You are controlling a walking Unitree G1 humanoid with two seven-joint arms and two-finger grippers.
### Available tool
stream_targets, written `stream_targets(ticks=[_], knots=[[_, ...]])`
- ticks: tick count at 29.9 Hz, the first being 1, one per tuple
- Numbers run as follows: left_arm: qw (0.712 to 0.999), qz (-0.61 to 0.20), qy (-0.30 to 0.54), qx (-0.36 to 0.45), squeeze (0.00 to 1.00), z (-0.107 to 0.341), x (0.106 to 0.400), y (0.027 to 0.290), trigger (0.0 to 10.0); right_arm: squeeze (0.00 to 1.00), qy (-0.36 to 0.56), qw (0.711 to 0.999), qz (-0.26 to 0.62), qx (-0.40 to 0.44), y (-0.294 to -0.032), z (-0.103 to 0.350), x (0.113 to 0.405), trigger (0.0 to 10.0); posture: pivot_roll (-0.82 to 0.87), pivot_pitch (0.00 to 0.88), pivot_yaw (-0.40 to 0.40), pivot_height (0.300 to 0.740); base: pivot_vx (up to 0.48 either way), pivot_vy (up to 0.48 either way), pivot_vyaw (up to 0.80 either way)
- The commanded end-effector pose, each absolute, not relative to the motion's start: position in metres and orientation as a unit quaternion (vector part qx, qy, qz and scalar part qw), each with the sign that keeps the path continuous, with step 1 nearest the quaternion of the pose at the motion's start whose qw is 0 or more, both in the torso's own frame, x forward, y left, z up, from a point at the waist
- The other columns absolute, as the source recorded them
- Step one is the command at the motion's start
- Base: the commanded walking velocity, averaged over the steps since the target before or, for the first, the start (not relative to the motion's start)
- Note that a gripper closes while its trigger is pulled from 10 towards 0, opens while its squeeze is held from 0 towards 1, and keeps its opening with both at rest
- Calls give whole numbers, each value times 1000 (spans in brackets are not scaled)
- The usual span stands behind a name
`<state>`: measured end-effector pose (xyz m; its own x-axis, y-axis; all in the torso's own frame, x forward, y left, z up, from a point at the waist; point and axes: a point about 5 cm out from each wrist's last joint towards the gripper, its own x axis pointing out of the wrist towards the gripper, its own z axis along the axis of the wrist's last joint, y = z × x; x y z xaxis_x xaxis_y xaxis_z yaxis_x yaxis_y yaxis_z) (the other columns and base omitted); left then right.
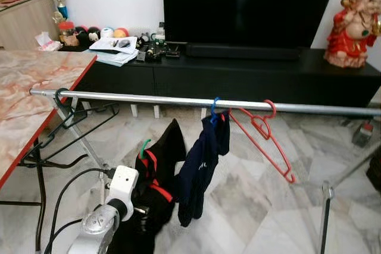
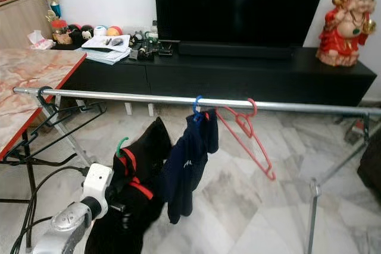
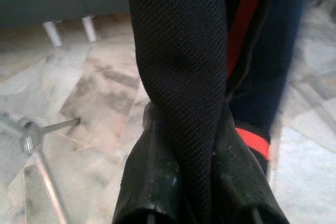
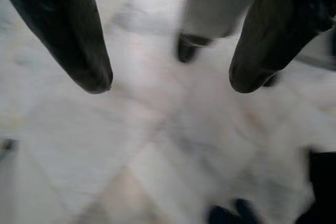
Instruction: Hang hanger
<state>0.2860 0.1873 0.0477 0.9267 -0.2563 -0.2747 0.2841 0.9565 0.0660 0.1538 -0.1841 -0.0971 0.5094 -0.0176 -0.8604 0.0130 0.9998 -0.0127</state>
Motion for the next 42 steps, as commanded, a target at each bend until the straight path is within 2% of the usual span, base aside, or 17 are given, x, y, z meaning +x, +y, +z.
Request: stream_targets(ticks=[1,11,16,21,26,36,42], knots=[[981,-142,117,54,0,54,292,184,10000,0,496,868,-13,6,-187,-98,151,10000,32,16,-12,740,360,0,0],[979,-151,118,63,0,56,295,183,10000,0,497,868,-3,1,-186,-97,153,10000,32,6,-14,740,343,0,0],[957,-246,129,81,0,59,291,177,10000,0,496,868,-2,1,-186,-97,154,10000,29,12,-17,740,0,0,0],[938,-290,149,115,0,58,288,179,10000,0,496,868,-3,1,-186,-97,155,10000,29,20,-19,740,0,0,0],[931,-321,130,118,0,74,295,175,10000,0,497,868,-1,1,-184,-97,155,10000,33,29,-20,740,0,0,0],[938,-312,95,116,0,93,321,157,10000,0,496,868,2,2,-178,-96,158,10000,28,31,-19,740,0,0,0],[949,-260,113,139,0,93,338,159,10000,0,497,868,2,2,-176,-96,158,10000,26,30,-19,740,0,0,0]])
